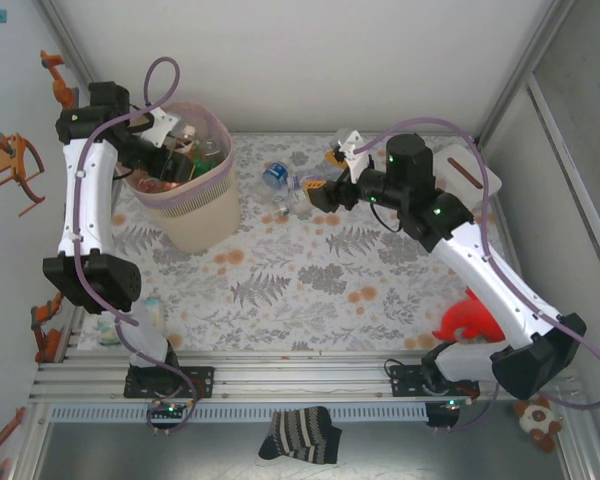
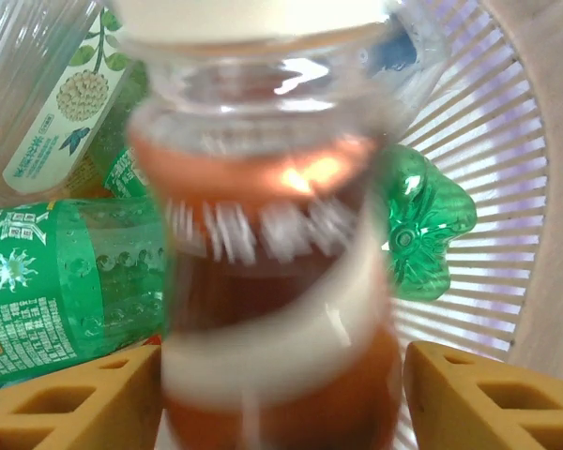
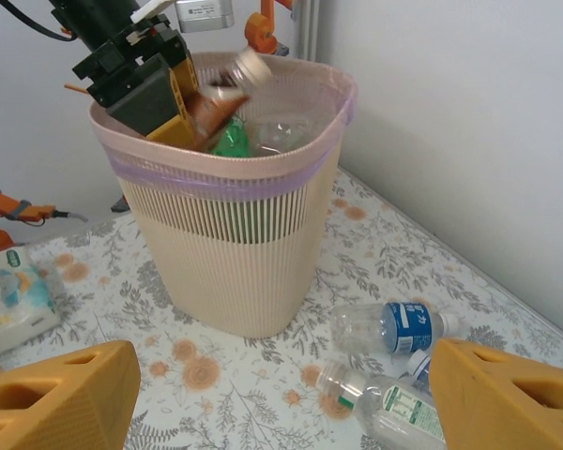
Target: Put the plastic bottles in the bin
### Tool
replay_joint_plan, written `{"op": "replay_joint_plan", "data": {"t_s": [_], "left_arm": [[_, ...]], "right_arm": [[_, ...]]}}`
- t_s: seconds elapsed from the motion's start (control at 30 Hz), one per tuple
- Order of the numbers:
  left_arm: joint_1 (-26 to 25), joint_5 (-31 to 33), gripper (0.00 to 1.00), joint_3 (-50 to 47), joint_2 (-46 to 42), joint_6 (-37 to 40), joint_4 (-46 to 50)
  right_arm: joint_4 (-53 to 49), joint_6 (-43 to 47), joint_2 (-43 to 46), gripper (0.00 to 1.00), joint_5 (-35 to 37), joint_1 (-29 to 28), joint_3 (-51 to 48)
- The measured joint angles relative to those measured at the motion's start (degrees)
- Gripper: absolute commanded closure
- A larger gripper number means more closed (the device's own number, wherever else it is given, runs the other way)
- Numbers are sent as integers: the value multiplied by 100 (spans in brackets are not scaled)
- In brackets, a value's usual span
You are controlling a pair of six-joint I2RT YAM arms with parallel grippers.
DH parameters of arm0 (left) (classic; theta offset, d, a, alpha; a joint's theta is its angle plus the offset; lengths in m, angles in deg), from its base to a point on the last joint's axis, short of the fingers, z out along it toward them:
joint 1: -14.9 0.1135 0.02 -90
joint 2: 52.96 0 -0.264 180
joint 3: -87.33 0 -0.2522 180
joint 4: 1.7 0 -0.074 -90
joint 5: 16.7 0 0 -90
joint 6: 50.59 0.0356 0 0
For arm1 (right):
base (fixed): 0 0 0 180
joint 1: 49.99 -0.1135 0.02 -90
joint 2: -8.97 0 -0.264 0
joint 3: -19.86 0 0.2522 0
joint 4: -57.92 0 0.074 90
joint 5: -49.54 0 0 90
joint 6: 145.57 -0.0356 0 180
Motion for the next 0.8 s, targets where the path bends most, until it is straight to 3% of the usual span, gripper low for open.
{"op": "replay_joint_plan", "data": {"t_s": [0.1,0.2,0.37,0.47,0.6,0.8], "left_arm": [[131,-269,18,-26,-122,2,-46],[236,-520,18,-37,-385,-48,-199],[269,-925,46,-87,-800,-566,-905],[256,-1137,57,-404,-872,-1082,-1646],[151,-1250,60,-763,-643,-1598,-2380],[-44,-1381,63,-1187,-387,-1818,-2721]], "right_arm": [[-76,20,-120,20,-48,0,160],[-90,44,-149,20,-59,0,184],[-55,42,-142,21,-52,-2,179],[-15,37,-98,21,-26,0,136],[-15,35,-17,21,-11,0,90],[-13,24,225,21,59,0,-114]]}}
